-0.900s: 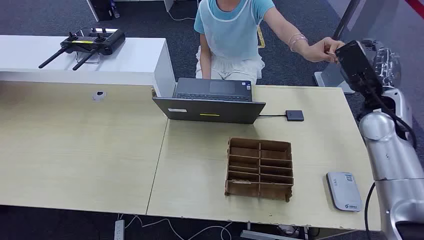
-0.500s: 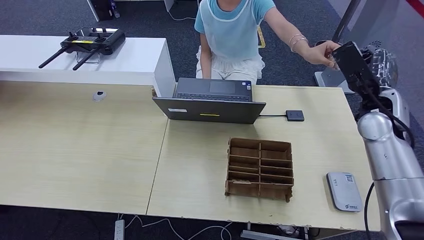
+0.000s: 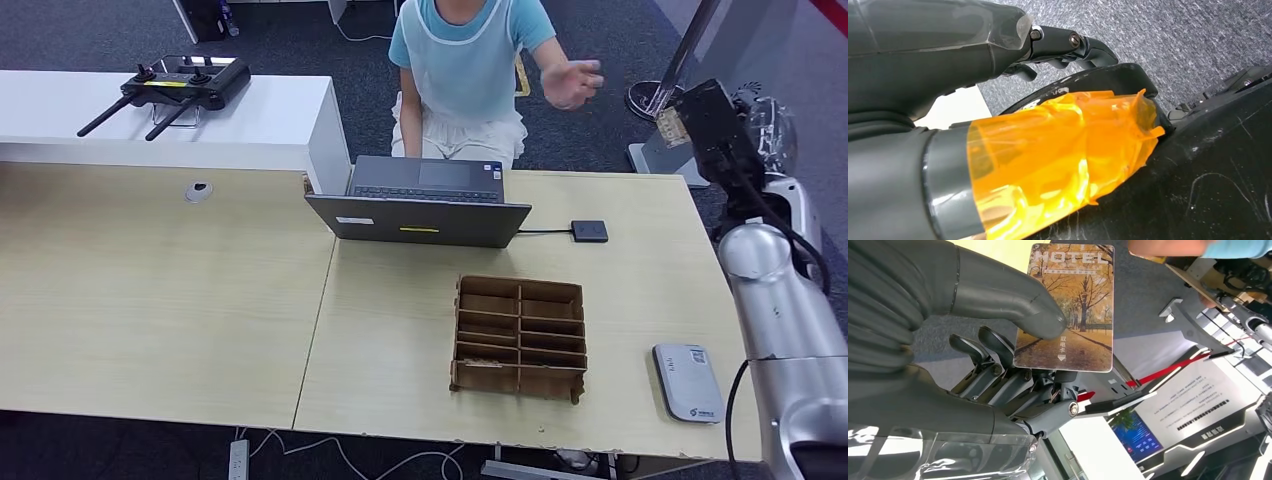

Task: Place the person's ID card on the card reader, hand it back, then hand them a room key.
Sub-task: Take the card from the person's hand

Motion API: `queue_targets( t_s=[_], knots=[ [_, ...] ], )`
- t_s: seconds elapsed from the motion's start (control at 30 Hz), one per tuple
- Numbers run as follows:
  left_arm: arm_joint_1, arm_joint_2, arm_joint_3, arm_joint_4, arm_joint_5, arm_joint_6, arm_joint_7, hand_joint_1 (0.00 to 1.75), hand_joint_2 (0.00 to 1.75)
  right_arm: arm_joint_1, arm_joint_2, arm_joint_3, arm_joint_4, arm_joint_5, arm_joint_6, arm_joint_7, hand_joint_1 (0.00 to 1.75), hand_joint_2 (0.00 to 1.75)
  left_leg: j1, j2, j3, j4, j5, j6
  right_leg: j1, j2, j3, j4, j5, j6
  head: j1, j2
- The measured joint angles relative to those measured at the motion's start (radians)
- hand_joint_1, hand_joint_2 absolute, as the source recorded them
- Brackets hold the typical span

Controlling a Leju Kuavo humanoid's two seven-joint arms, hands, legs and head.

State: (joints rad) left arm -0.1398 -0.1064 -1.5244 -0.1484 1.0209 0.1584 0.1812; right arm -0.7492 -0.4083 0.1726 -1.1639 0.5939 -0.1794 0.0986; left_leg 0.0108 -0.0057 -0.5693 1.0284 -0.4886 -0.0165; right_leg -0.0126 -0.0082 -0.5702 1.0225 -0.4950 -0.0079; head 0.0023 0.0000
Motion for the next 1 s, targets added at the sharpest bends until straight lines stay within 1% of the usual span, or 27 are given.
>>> queue_targets(
  t_s=[0.27,0.4,0.5,0.57,0.63,0.73,0.87,0.93,1.0],
  knots=[
    [0.000,0.000,0.000,0.000,0.006,0.001,0.000,0.00,0.00,0.002,-0.011,-0.049,-0.003,-0.037,-0.017,-0.009,1.75,1.75,0.000,0.001,0.000,0.000,0.000,0.000,0.000,0.000,0.000,0.000,0.000,0.000,0.000,0.000],
    [0.000,0.000,0.000,0.000,0.015,0.003,0.000,0.00,0.00,0.008,-0.035,-0.075,-0.007,-0.066,-0.012,-0.008,1.75,1.75,0.000,-0.001,0.000,0.000,0.000,0.000,0.000,-0.001,0.000,0.000,0.000,0.000,0.000,0.000],
    [0.001,0.000,0.000,0.000,0.031,0.006,-0.003,0.00,0.00,0.031,-0.079,-0.112,-0.022,-0.134,0.040,-0.019,1.75,1.75,0.000,-0.002,0.000,0.000,0.000,0.000,0.000,-0.002,0.000,-0.001,0.000,0.000,0.000,0.000],
    [0.002,0.000,0.000,0.000,0.042,0.007,-0.006,0.00,0.00,0.067,-0.110,-0.143,-0.042,-0.195,0.084,-0.036,1.75,1.75,0.000,-0.003,-0.001,0.000,0.000,0.001,0.000,-0.003,0.000,-0.001,0.000,0.000,0.000,0.000],
    [0.003,0.000,0.000,0.000,0.047,0.008,-0.008,0.00,0.00,0.103,-0.134,-0.170,-0.061,-0.222,0.103,-0.046,1.75,1.75,0.000,-0.002,-0.001,0.000,-0.001,0.001,0.000,-0.003,0.000,-0.001,0.000,0.000,0.000,0.000],
    [0.003,0.000,0.000,0.000,0.050,0.008,-0.008,0.00,0.00,0.135,-0.157,-0.197,-0.083,-0.227,0.109,-0.048,1.75,1.75,-0.001,-0.001,-0.001,0.000,-0.001,0.001,0.000,-0.002,0.000,-0.001,0.000,0.000,0.000,0.000],
    [0.003,0.000,0.000,0.000,0.053,0.009,-0.008,0.00,0.00,0.154,-0.172,-0.213,-0.101,-0.233,0.117,-0.047,1.75,1.75,0.000,-0.001,0.000,0.000,-0.001,0.002,0.000,-0.001,0.000,0.000,0.000,0.000,0.000,0.000],
    [0.003,0.000,0.000,0.000,0.060,0.009,-0.009,0.00,0.00,0.177,-0.183,-0.225,-0.116,-0.271,0.142,-0.053,1.75,1.75,0.000,-0.001,0.000,0.000,-0.001,0.002,0.000,-0.002,0.000,0.000,0.000,0.000,0.000,0.000],
    [0.004,0.000,0.000,0.000,0.073,0.011,-0.011,0.00,0.00,0.222,-0.203,-0.246,-0.141,-0.347,0.188,-0.068,1.75,1.75,0.000,-0.003,0.000,0.000,-0.001,0.002,0.000,-0.004,0.000,-0.001,0.000,0.000,0.000,0.000]
  ],
)
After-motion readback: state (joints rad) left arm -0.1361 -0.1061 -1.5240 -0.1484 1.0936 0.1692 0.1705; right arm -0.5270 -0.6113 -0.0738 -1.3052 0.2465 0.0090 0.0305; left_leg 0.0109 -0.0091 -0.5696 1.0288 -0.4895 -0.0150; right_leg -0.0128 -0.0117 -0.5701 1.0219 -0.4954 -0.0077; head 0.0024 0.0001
